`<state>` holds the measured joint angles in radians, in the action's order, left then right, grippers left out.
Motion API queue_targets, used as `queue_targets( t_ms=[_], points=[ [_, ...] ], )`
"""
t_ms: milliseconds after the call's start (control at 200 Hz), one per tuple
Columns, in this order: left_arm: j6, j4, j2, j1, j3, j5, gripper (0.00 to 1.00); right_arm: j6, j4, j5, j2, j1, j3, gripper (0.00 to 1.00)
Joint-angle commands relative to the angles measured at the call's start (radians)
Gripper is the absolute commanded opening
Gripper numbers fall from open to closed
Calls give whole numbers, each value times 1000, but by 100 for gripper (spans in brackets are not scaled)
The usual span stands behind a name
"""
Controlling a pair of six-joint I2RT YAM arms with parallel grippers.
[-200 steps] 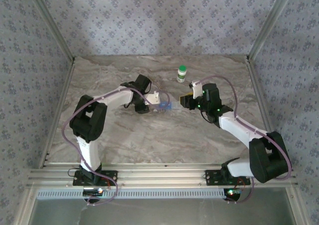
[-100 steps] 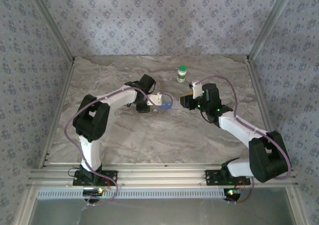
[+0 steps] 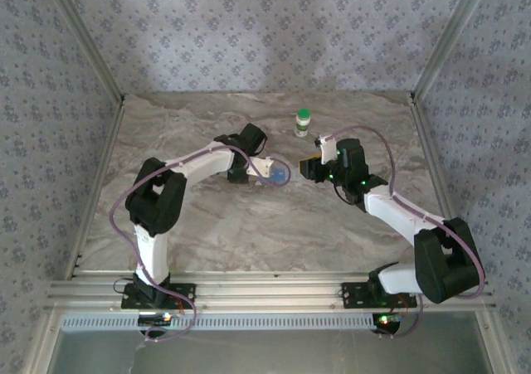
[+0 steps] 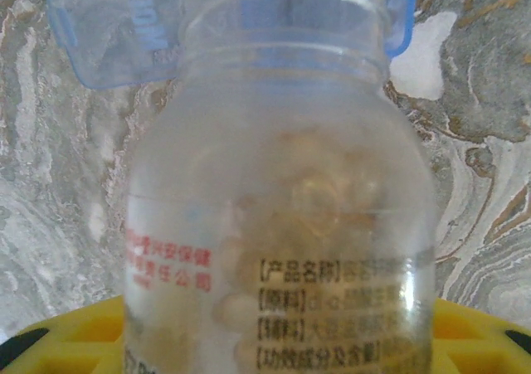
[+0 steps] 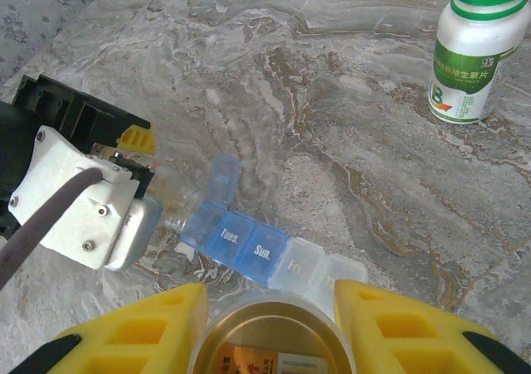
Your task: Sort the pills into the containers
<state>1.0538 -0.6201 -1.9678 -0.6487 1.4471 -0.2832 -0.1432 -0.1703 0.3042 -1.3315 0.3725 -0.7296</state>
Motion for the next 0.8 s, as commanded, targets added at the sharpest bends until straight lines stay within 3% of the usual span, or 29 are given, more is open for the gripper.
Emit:
queue_targets(
  t_ms=[0, 795],
  points=[
    [54, -18, -17, -20, 19, -62, 6, -19, -17, 13, -3, -7, 2, 0],
    [99, 38, 3, -54, -6, -147, 7, -22, -15, 23, -8, -5, -2, 0]
  ],
)
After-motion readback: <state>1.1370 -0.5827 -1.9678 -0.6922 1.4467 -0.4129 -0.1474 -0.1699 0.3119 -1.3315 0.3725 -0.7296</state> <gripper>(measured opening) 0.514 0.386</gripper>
